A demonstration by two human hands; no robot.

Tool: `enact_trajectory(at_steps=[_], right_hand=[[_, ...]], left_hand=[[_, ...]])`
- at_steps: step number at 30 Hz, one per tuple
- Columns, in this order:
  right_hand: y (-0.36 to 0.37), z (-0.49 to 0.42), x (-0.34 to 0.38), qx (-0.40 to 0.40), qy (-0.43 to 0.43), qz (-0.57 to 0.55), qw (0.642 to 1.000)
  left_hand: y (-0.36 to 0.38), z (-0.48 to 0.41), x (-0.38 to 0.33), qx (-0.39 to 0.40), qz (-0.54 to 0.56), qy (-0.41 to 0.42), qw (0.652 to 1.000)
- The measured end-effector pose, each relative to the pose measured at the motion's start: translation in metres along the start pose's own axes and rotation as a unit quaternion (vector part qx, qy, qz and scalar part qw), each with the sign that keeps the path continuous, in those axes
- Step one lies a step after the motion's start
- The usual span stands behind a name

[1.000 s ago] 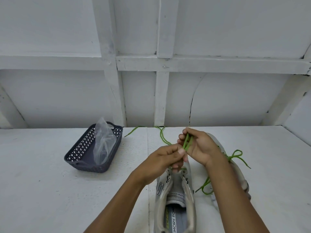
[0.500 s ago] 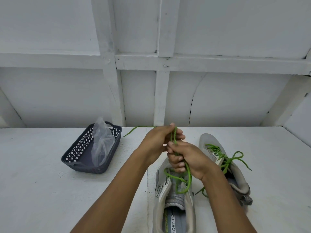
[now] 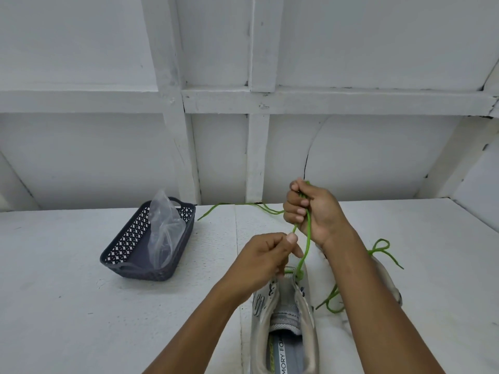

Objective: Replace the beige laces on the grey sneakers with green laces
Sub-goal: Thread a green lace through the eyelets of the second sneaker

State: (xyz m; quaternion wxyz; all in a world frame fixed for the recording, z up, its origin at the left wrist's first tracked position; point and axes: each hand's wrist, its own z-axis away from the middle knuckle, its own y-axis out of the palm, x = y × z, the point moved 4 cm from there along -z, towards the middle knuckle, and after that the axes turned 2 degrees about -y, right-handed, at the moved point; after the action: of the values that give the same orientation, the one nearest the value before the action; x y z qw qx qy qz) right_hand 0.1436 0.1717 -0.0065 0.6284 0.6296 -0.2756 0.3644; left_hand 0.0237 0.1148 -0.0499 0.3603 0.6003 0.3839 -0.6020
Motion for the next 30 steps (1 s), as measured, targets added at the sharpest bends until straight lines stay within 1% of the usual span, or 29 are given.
enact_trajectory(at_steps=[2, 3, 6, 8, 12, 13, 14, 16, 17, 18, 19, 21, 22, 25, 27, 28, 29, 30], right_hand=[[0.004, -0.001, 0.004, 0.006, -0.002, -0.003, 1.0], [0.006, -0.002, 0.005, 0.006, -0.004, -0.005, 1.0], [0.013, -0.001, 0.001, -0.001, -0.01, 0.018, 1.0], [0.017, 0.0, 0.0, 0.0, -0.014, 0.033, 0.999], [0.022, 0.001, 0.012, 0.025, -0.006, 0.015, 1.0], [0.024, 0.001, 0.016, 0.031, -0.002, 0.004, 1.0], [0.024, 0.002, 0.021, 0.034, -0.001, -0.003, 0.999], [0.023, 0.002, 0.028, 0.038, -0.003, -0.001, 0.999], [0.022, 0.003, 0.03, 0.041, -0.001, 0.001, 0.999], [0.021, 0.003, 0.03, 0.045, 0.002, -0.001, 0.999], [0.02, 0.004, 0.029, 0.049, 0.005, -0.005, 0.999], [0.02, 0.006, 0.023, 0.05, 0.011, -0.012, 0.999], [0.02, 0.007, 0.019, 0.047, 0.013, -0.013, 0.999], [0.018, 0.007, 0.012, 0.039, 0.017, -0.028, 0.999], [0.016, 0.006, 0.014, 0.039, 0.026, -0.037, 0.998], [0.014, 0.005, 0.016, 0.038, 0.034, -0.043, 0.998], [0.013, 0.004, 0.018, 0.034, 0.041, -0.05, 0.997], [0.011, 0.003, 0.02, 0.031, 0.046, -0.056, 0.997]], left_hand=[[-0.001, 0.002, -0.004, -0.026, -0.048, 0.013, 0.998], [0.0, 0.001, -0.006, -0.031, -0.067, 0.006, 0.997], [0.004, -0.003, -0.015, -0.025, -0.084, -0.004, 0.996], [0.009, -0.004, -0.022, -0.017, -0.102, 0.023, 0.994], [0.013, 0.001, -0.02, -0.041, -0.126, 0.065, 0.989], [0.014, 0.003, -0.016, -0.033, -0.162, 0.071, 0.984], [0.014, 0.003, -0.009, -0.015, -0.227, 0.076, 0.971], [0.013, 0.003, 0.002, 0.037, -0.363, 0.065, 0.929], [0.011, 0.002, 0.005, 0.054, -0.394, 0.05, 0.916], [0.007, 0.0, 0.004, 0.058, -0.394, 0.04, 0.916], [0.004, 0.0, -0.001, 0.055, -0.371, 0.036, 0.926], [0.001, -0.003, -0.018, 0.014, -0.285, 0.039, 0.958], [0.001, -0.005, -0.026, -0.006, -0.253, 0.04, 0.967], [0.008, -0.011, -0.035, -0.025, -0.228, 0.044, 0.972], [0.014, -0.003, -0.035, -0.022, -0.205, 0.062, 0.977], [0.016, 0.003, -0.033, 0.005, -0.22, 0.079, 0.972], [0.02, 0.009, -0.032, 0.06, -0.264, 0.098, 0.958], [0.026, 0.017, -0.03, 0.13, -0.324, 0.114, 0.93]])
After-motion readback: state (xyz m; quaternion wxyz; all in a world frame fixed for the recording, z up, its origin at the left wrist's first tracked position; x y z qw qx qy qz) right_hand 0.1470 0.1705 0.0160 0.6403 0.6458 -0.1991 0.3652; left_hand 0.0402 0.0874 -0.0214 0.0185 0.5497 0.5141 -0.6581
